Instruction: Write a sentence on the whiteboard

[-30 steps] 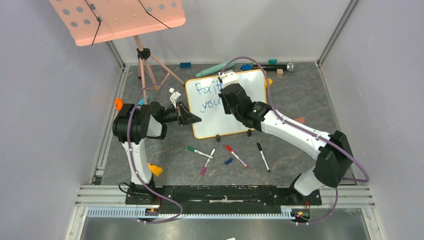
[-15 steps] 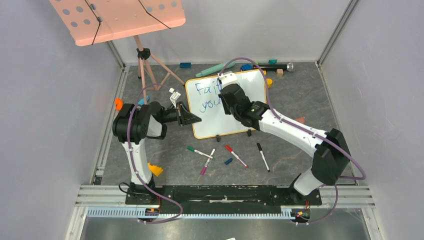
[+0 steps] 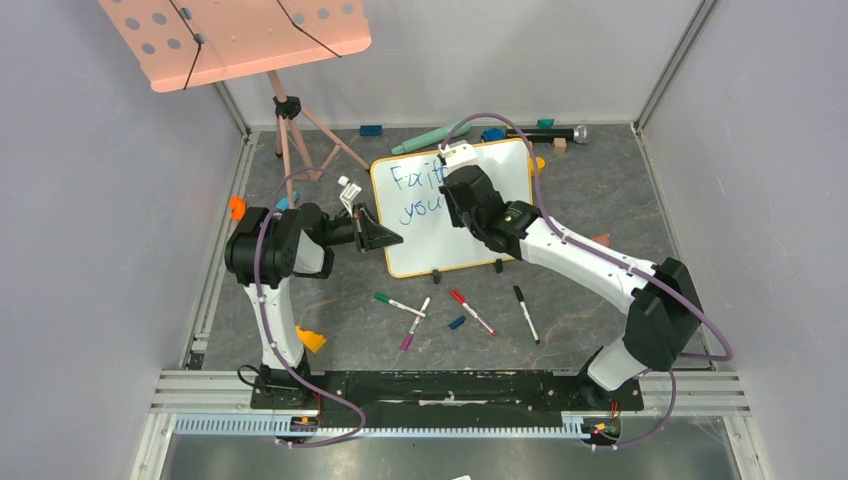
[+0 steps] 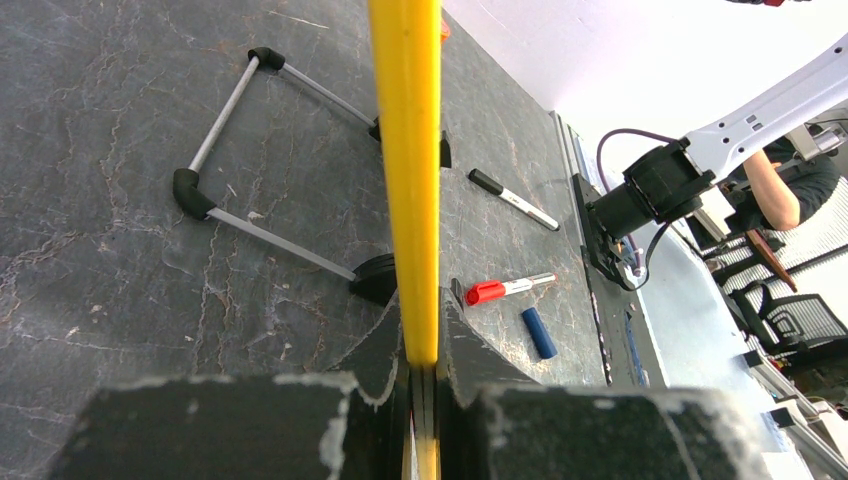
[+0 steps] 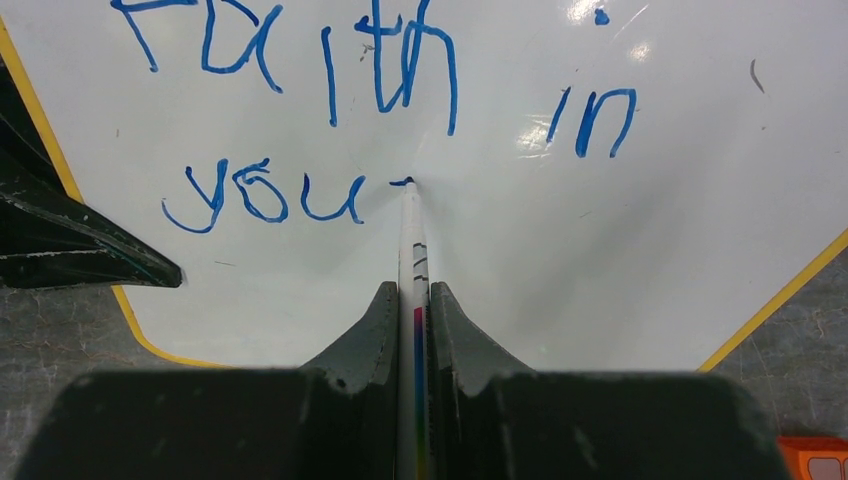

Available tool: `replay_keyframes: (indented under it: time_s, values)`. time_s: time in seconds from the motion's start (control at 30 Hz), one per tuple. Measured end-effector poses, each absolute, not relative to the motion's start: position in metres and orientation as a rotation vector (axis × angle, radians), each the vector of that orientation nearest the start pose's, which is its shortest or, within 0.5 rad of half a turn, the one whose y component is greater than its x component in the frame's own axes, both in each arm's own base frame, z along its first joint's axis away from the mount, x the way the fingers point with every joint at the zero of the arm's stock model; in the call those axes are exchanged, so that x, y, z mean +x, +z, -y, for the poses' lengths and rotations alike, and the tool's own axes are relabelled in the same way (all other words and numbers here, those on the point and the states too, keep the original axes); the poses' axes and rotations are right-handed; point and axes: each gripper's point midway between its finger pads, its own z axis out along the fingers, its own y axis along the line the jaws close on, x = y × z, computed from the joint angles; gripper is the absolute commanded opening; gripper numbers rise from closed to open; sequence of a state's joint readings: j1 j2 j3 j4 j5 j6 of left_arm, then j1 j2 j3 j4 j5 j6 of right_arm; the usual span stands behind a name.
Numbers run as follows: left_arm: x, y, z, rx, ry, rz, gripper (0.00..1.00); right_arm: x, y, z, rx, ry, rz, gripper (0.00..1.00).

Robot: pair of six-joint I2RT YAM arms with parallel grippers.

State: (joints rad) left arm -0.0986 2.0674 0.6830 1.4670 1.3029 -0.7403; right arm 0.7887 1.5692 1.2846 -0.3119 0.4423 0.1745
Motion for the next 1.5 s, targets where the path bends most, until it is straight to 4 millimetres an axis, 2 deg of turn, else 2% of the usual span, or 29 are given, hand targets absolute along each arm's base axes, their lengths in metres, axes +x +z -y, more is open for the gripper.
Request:
replay_keyframes:
  time_s: [0.27, 0.57, 1.1, 1.5]
  values:
    - [0.327, 0.093, 0.210, 0.650, -1.576, -1.675, 0.02, 0.348, 0.182, -0.260, -0.412, 0.113, -2.098, 0.00]
    - [0.327, 0.093, 0.210, 0.650, -1.576, -1.675, 0.02, 0.344, 0.178, -0.258, -0.414, 0.119, -2.105, 0.00]
    - [0.327, 0.093, 0.210, 0.651, -1.576, -1.675, 0.02, 0.359, 0.197, -0.264, -0.389, 0.115, -2.075, 0.00]
    - [0.327, 0.093, 0.210, 0.652, -1.576, -1.674, 0.02, 0.362, 0.201, -0.260, -0.374, 0.117, -2.068, 0.00]
